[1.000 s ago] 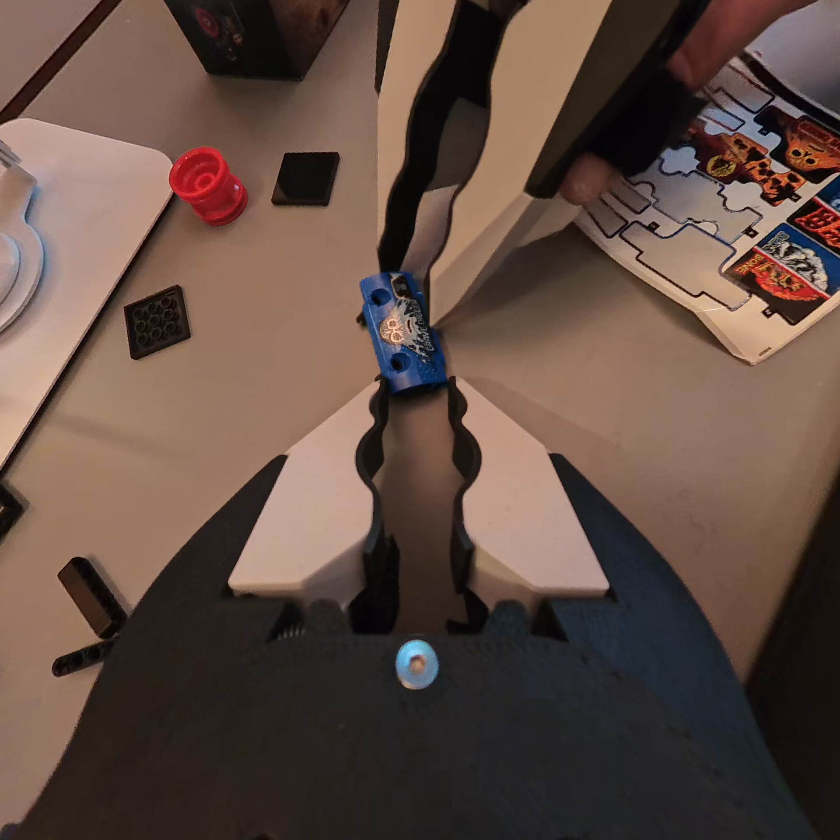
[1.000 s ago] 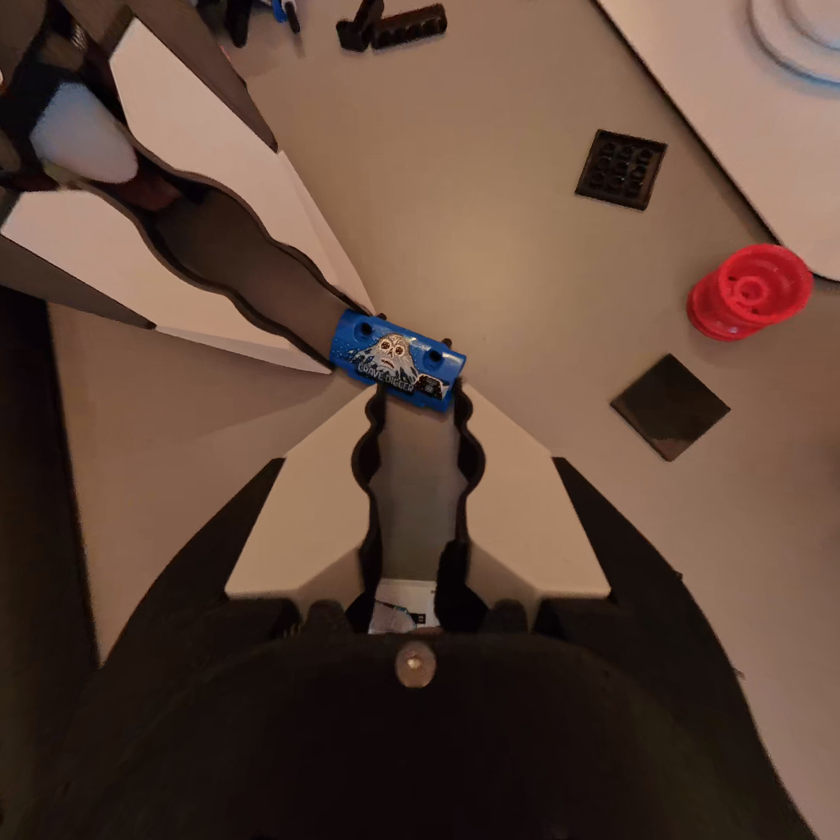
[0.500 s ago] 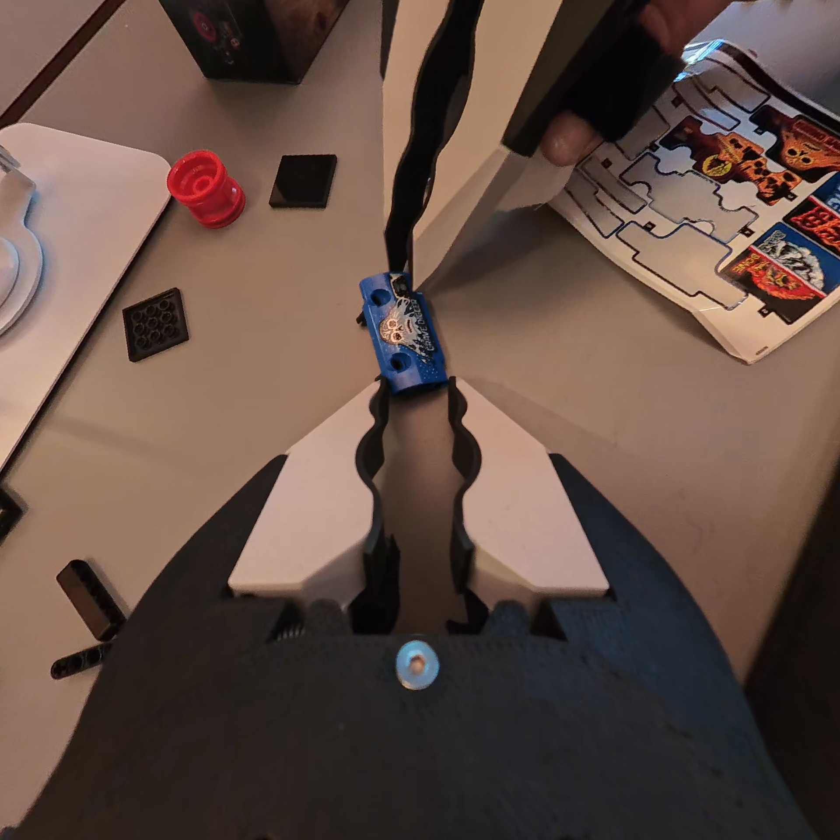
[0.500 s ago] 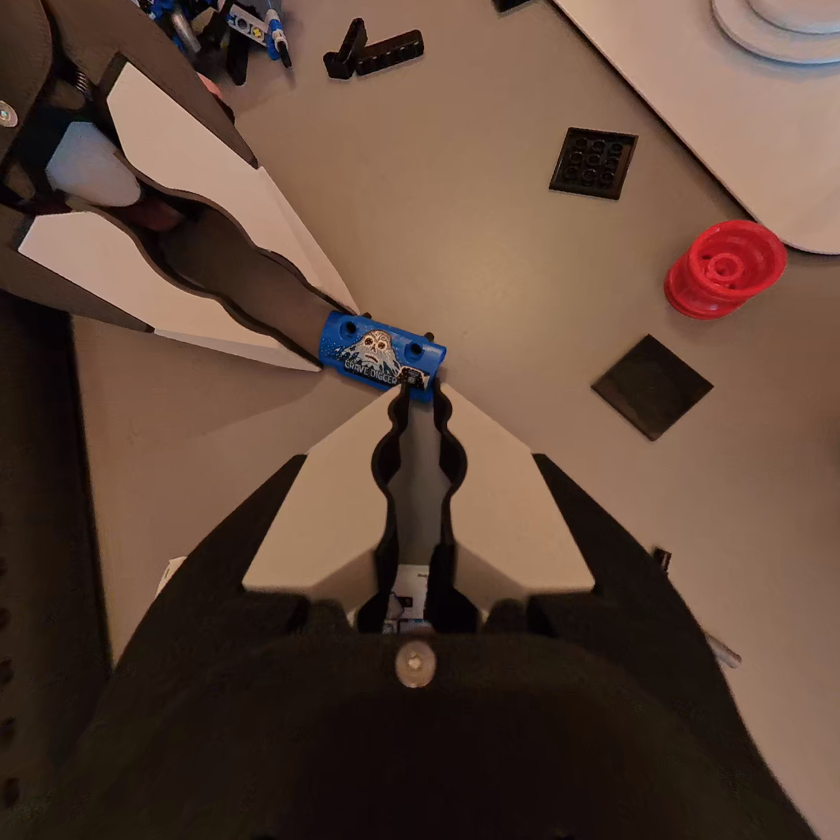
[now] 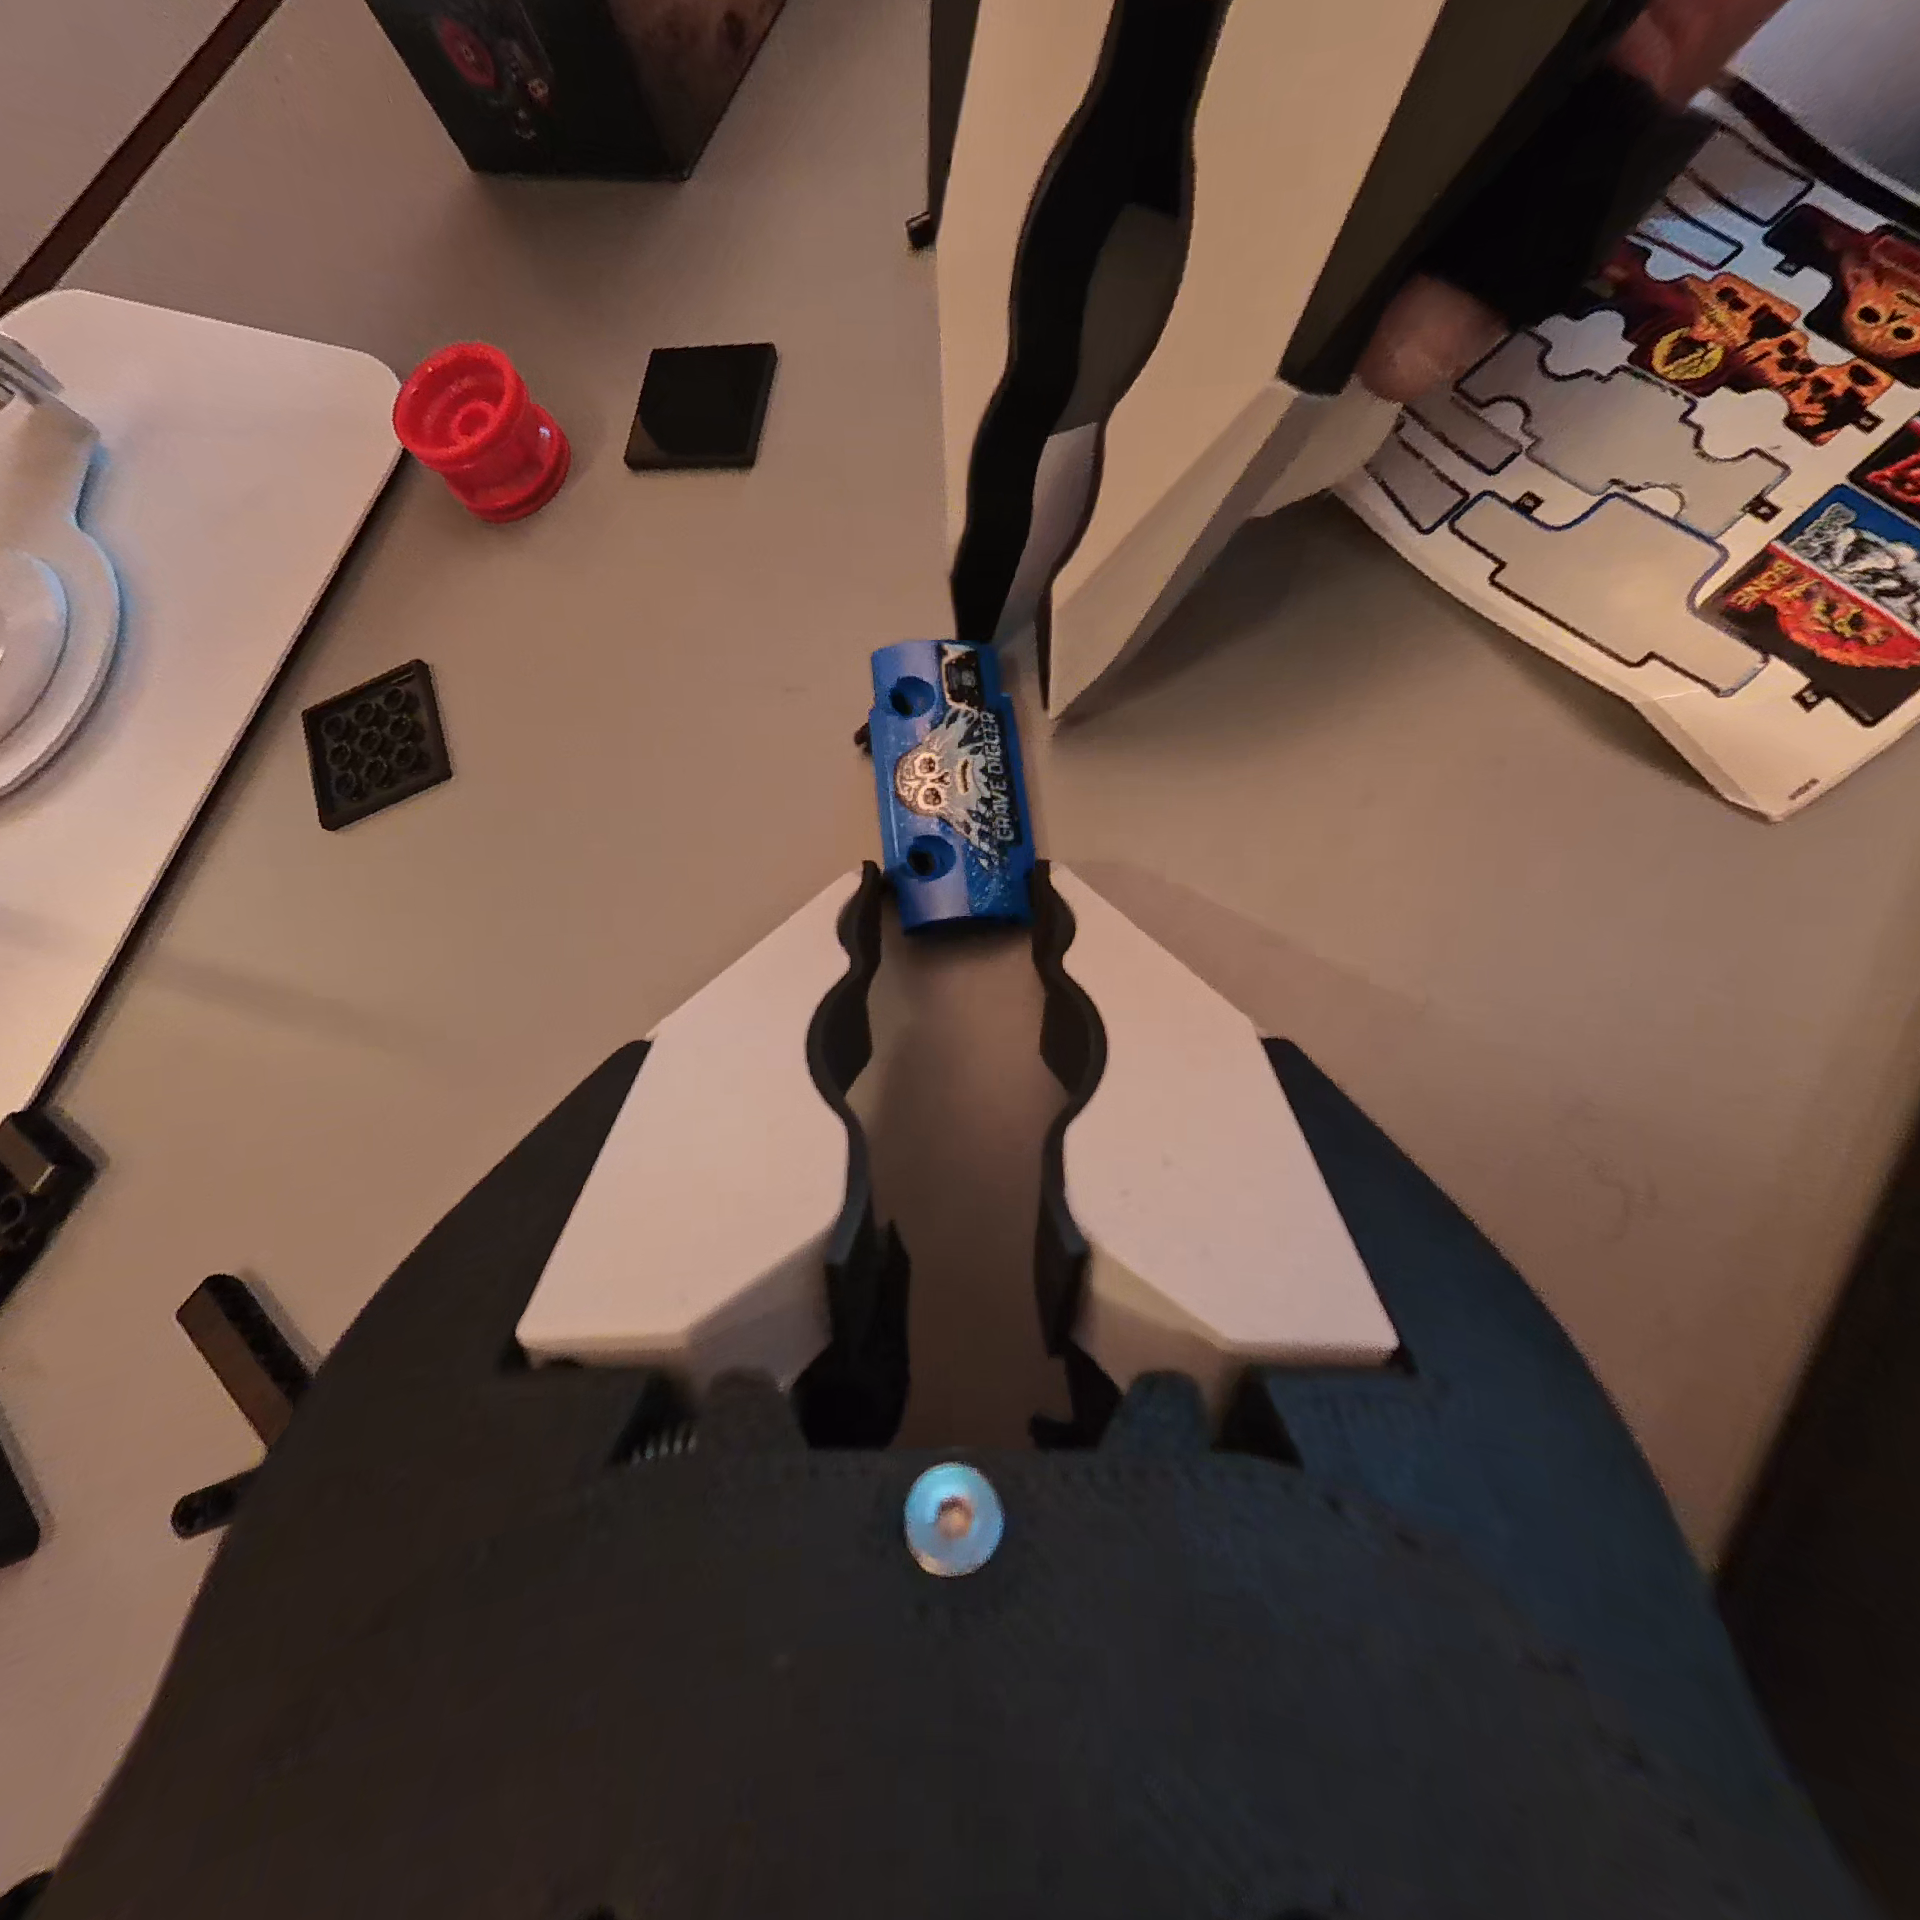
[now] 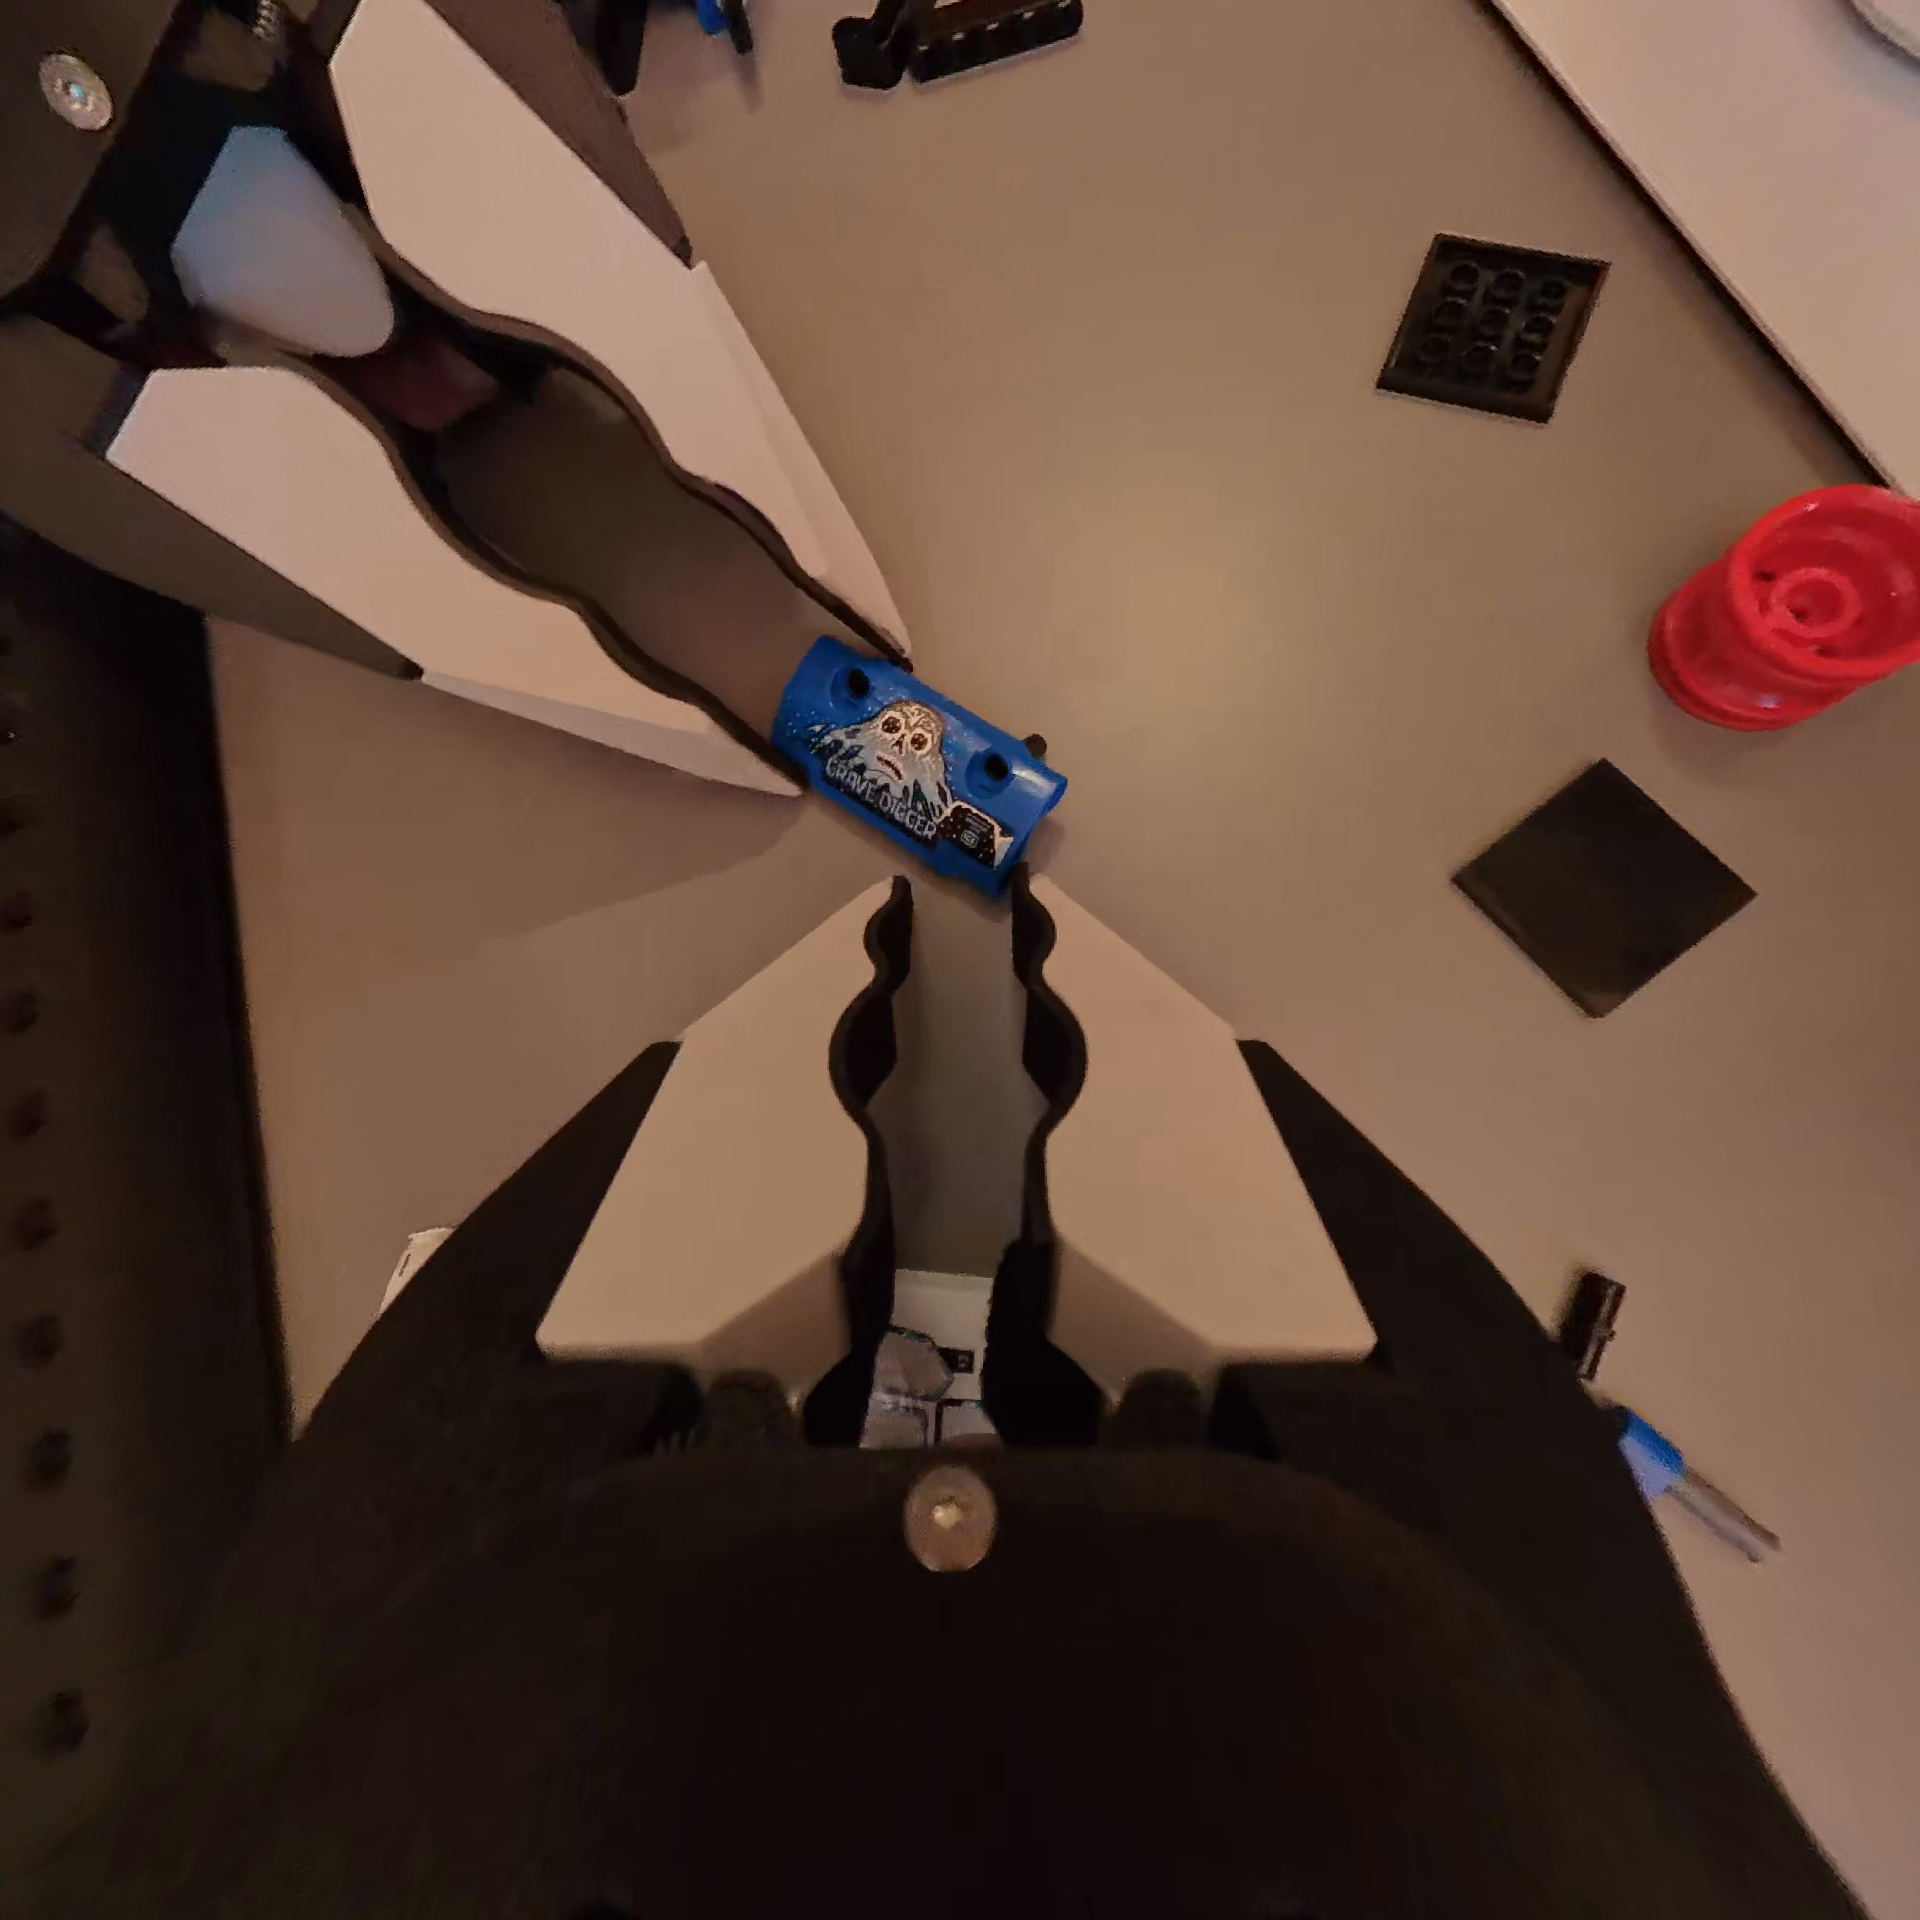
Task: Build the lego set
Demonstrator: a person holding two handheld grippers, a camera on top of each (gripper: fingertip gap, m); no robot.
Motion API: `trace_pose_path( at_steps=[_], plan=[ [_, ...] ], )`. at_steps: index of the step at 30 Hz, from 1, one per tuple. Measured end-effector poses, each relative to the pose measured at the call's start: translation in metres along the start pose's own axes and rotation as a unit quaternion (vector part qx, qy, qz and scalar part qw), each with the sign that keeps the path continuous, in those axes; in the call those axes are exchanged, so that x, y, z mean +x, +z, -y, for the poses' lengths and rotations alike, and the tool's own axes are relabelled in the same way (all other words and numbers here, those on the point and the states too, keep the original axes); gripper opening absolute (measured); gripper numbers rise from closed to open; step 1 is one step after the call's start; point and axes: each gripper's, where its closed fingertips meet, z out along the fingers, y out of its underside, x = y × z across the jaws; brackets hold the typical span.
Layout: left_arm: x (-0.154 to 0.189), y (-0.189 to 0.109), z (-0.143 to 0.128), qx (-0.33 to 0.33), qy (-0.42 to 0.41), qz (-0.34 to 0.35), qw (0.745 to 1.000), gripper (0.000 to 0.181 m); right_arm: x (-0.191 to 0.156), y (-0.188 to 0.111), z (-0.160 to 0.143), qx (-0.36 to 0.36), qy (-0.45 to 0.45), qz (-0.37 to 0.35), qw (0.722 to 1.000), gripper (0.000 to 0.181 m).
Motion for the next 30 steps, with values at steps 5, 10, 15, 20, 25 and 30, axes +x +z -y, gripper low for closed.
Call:
trace_pose_path(
  at_steps=[5,10,15,20,25,30],
  plan=[
    [0.001,-0.001,0.000,-0.001,0.013,0.000,1.000,0.025,-0.003,-0.003,-0.003,-0.006,-0.006,0.005,1.000,0.015],
    [0.001,-0.001,-0.001,-0.002,0.026,0.003,1.000,0.025,-0.005,-0.006,-0.005,-0.006,-0.009,0.012,1.000,0.011],
    [0.002,-0.003,-0.002,-0.002,0.028,-0.002,1.000,0.025,-0.001,-0.009,-0.004,0.000,-0.003,0.009,1.000,0.016],
    [0.003,-0.003,-0.001,-0.002,0.054,0.010,0.998,0.025,0.007,-0.013,-0.001,0.013,0.000,-0.006,1.000,0.022],
    [0.003,-0.004,0.004,0.001,0.111,0.040,0.993,0.025,0.009,-0.019,0.003,0.034,-0.002,-0.003,0.999,0.024],
    [0.001,-0.009,0.017,0.022,0.188,0.088,0.978,0.025,0.000,-0.016,0.003,0.036,-0.016,0.020,0.999,0.029]
  ],
)
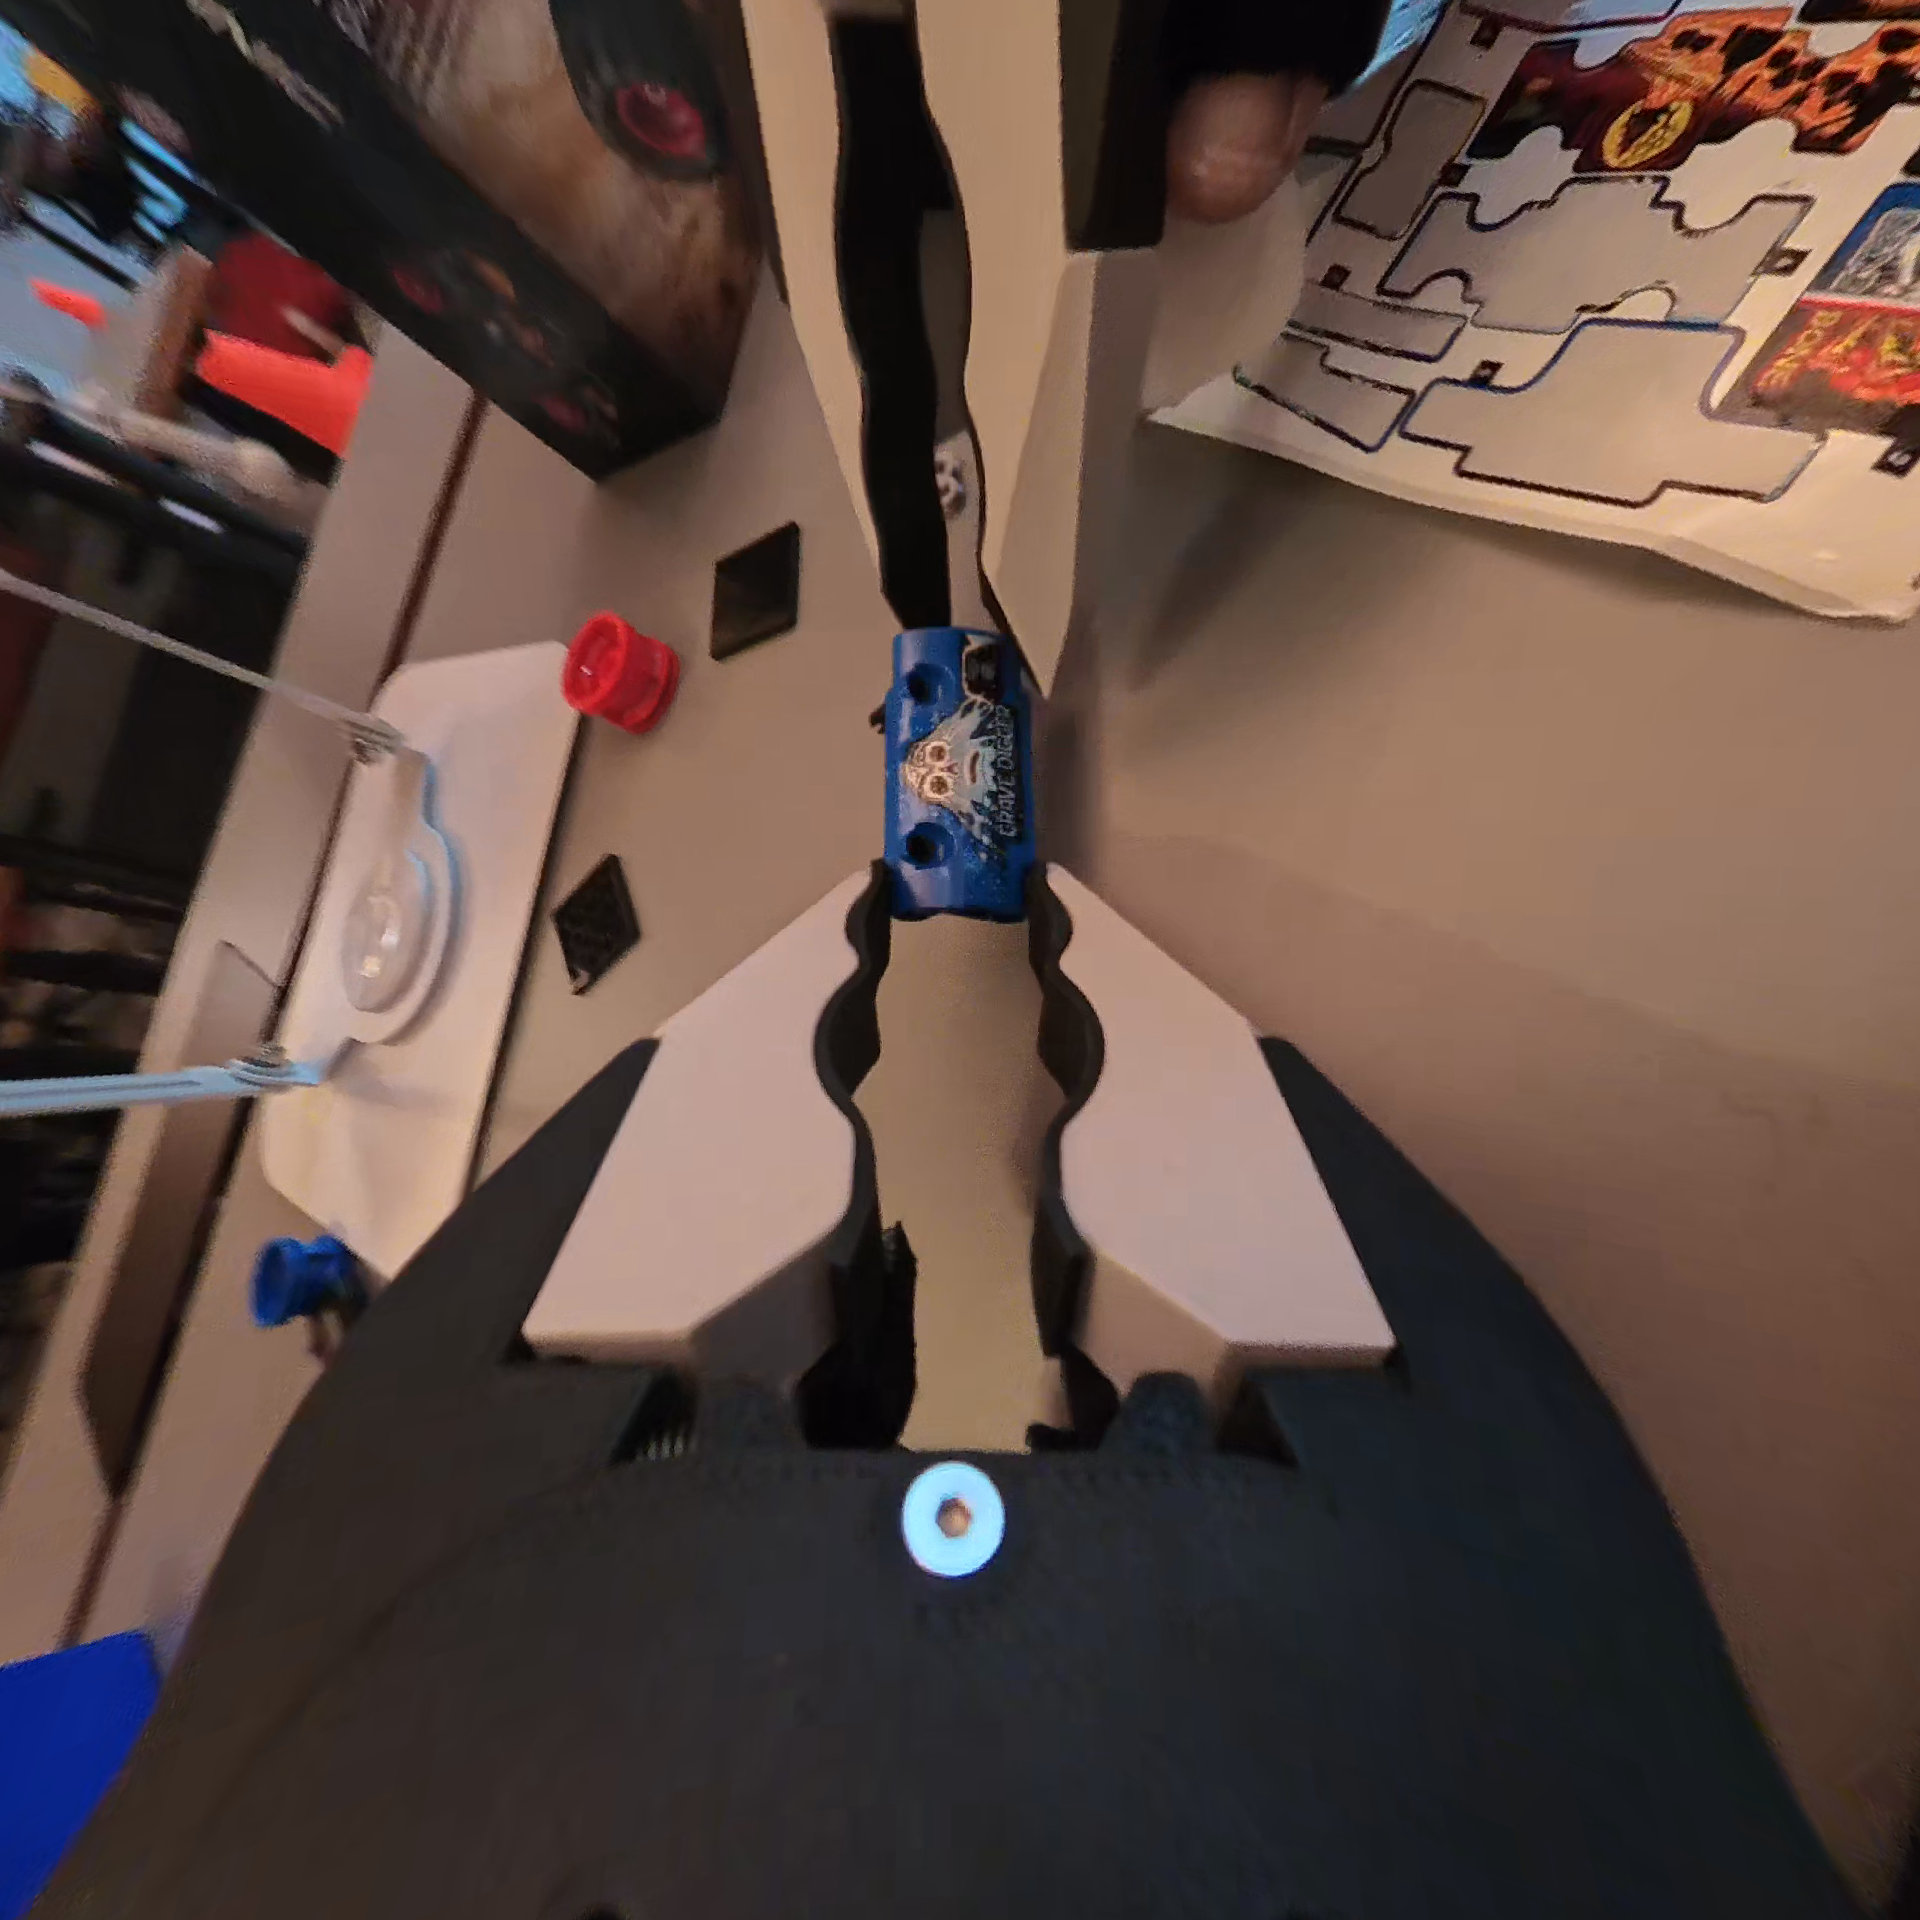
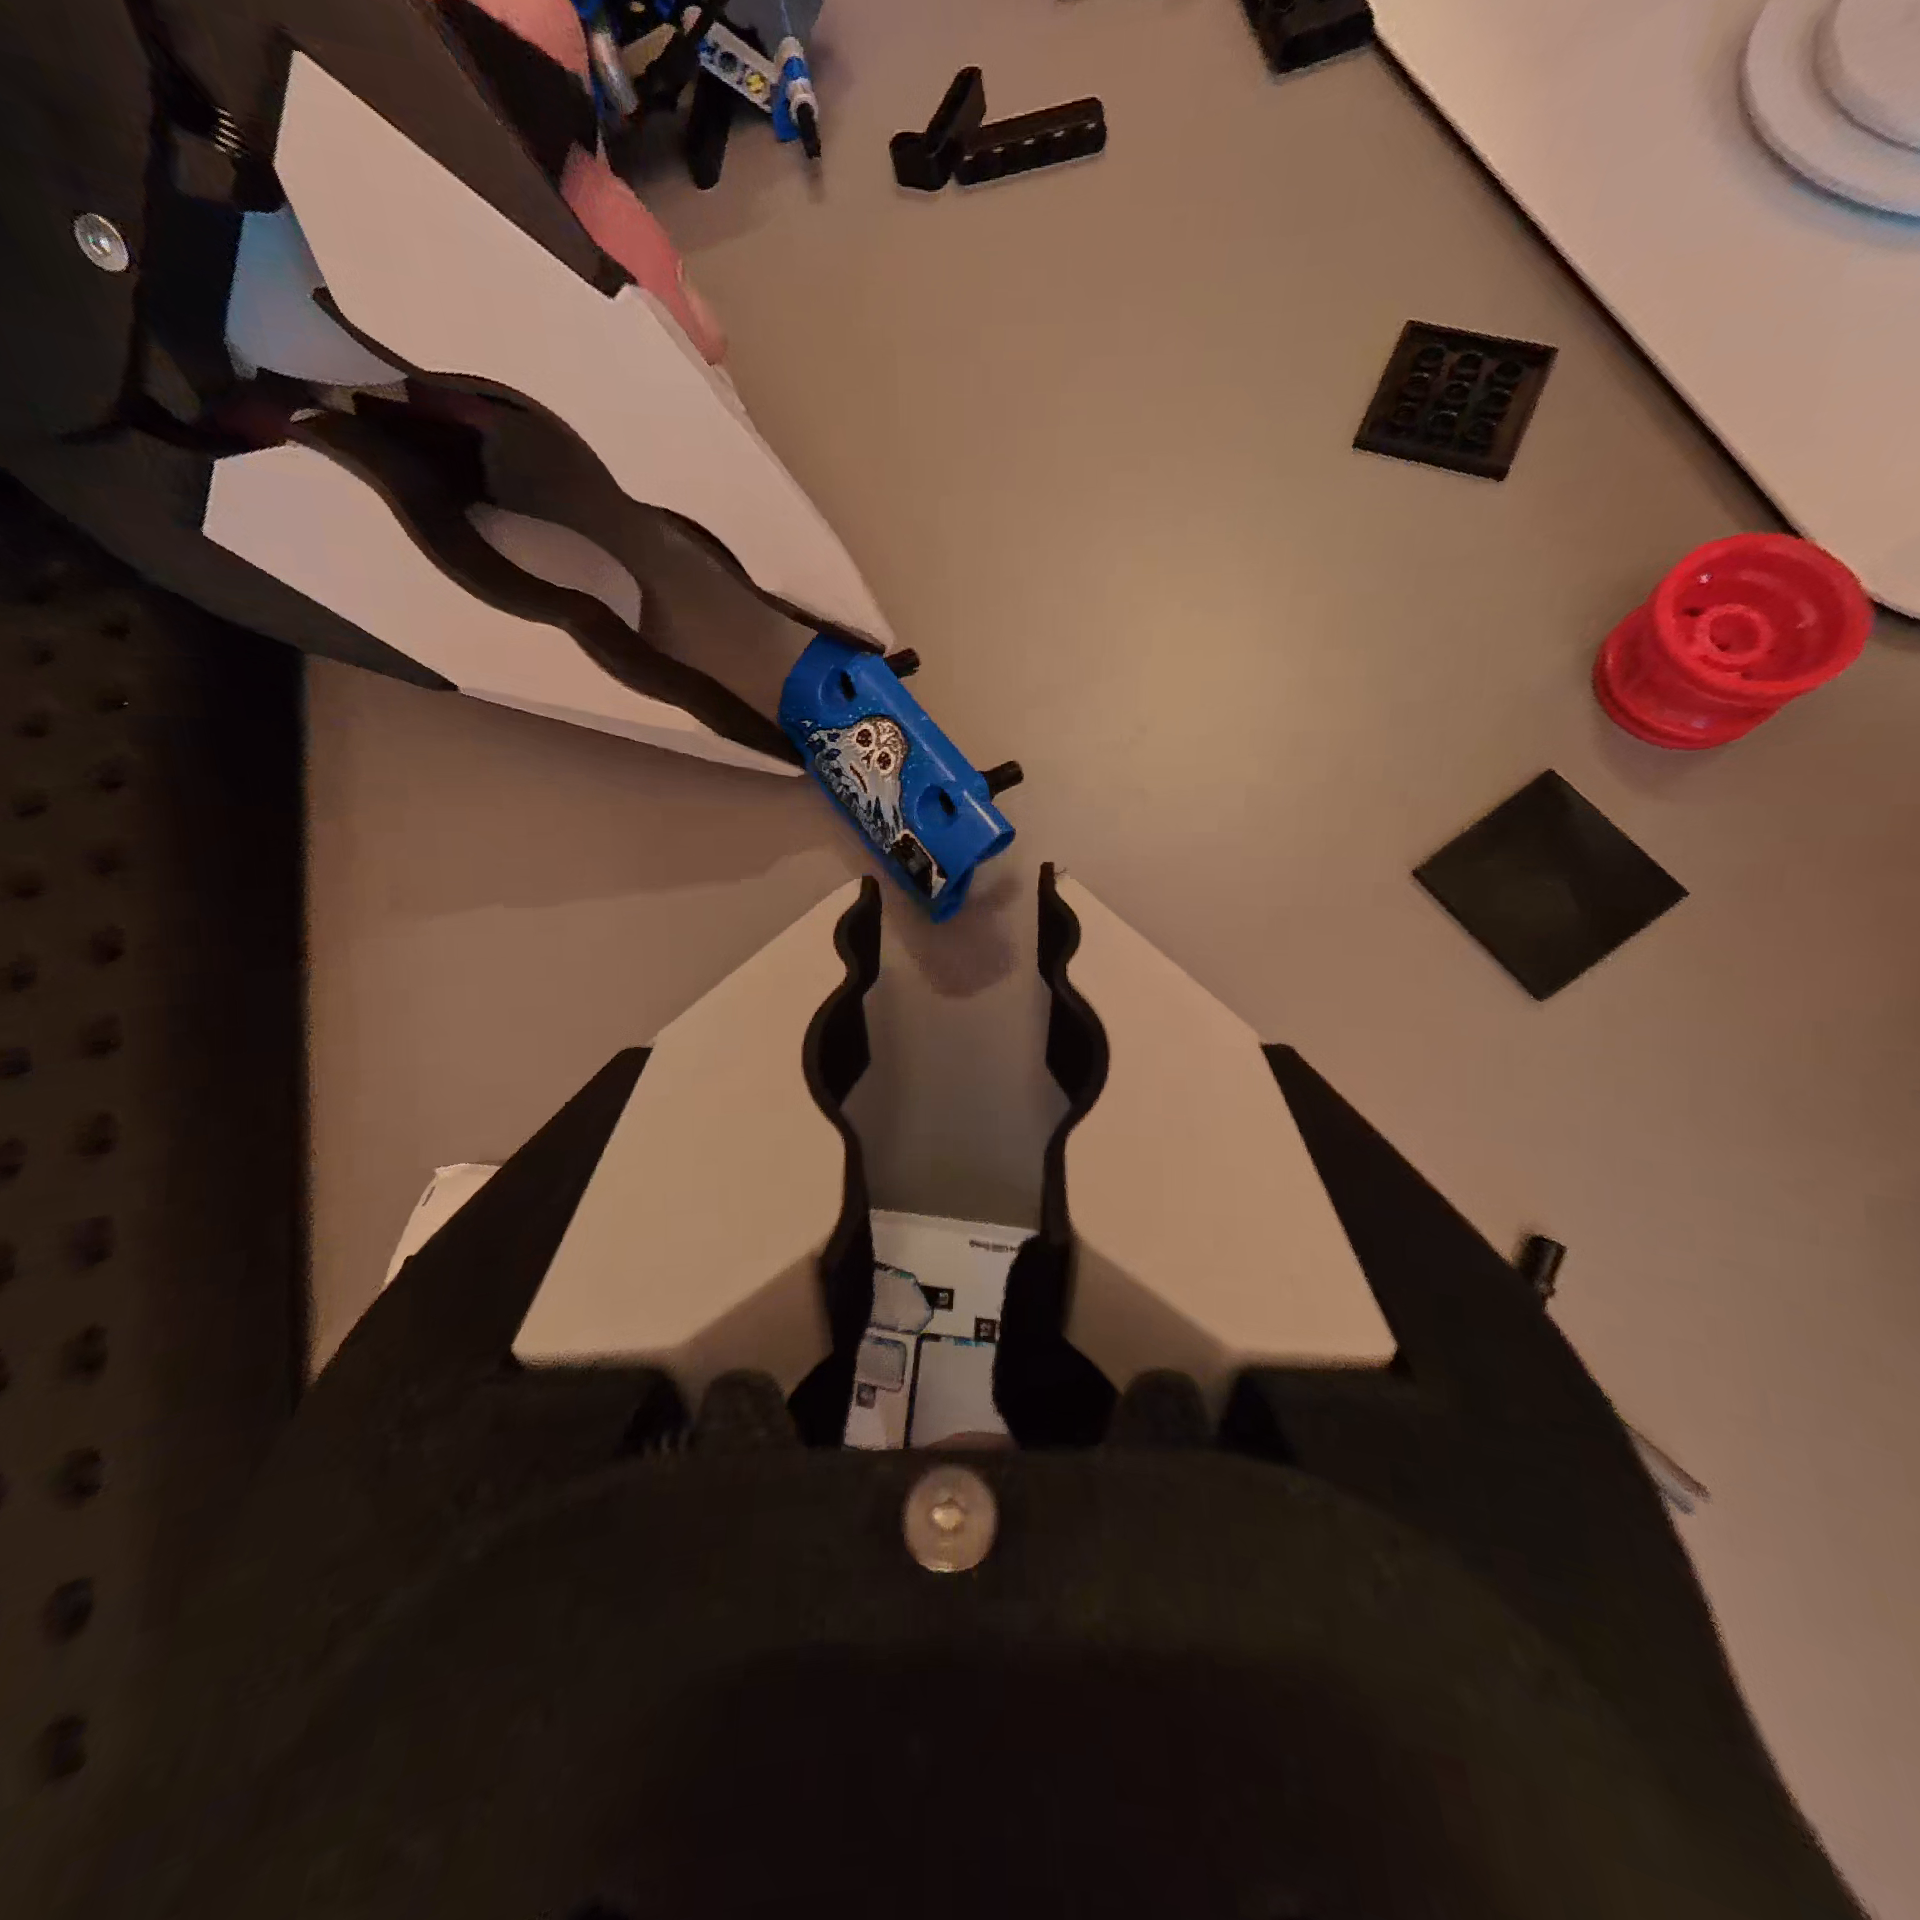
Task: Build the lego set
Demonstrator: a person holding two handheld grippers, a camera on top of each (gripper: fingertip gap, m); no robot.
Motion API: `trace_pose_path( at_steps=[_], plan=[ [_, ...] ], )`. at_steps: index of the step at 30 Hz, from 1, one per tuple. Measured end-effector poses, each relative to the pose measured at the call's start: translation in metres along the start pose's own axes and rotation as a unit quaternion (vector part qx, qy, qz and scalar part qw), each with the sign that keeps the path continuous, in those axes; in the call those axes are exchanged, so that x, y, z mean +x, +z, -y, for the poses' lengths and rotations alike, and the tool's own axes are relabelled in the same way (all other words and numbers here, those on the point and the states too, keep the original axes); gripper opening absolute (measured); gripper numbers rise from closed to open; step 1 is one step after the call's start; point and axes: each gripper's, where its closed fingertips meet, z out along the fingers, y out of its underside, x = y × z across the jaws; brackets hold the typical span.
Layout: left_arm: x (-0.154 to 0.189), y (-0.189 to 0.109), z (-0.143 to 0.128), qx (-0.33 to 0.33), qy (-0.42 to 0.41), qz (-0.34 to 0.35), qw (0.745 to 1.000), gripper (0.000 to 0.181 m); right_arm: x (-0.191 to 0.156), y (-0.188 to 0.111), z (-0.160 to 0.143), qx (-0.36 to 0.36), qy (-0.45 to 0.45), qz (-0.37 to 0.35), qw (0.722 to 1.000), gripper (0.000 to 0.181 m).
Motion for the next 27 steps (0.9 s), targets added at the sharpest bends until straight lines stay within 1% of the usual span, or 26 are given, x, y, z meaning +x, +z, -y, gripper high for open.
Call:
trace_pose_path(
  at_steps=[2,6,10,19,27],
  plan=[
    [-0.005,-0.002,0.006,0.009,0.032,0.026,0.999,0.025,-0.003,0.000,0.002,0.006,-0.001,0.011,1.000,0.030],
    [-0.011,-0.005,0.010,0.009,0.081,0.068,0.994,0.025,-0.006,-0.005,0.011,0.034,0.003,0.026,0.999,0.026],
    [-0.014,-0.008,0.016,0.021,0.092,0.086,0.992,0.025,-0.004,-0.012,0.016,0.059,0.018,0.037,0.997,0.014],
    [-0.020,-0.009,0.018,0.044,0.034,0.077,0.995,0.026,-0.010,-0.019,0.026,0.090,0.016,0.051,0.995,0.009],
    [-0.029,-0.013,0.021,0.072,-0.056,0.066,0.994,0.040,-0.012,-0.031,0.039,0.133,0.009,0.054,0.990,0.006]
  ],
)
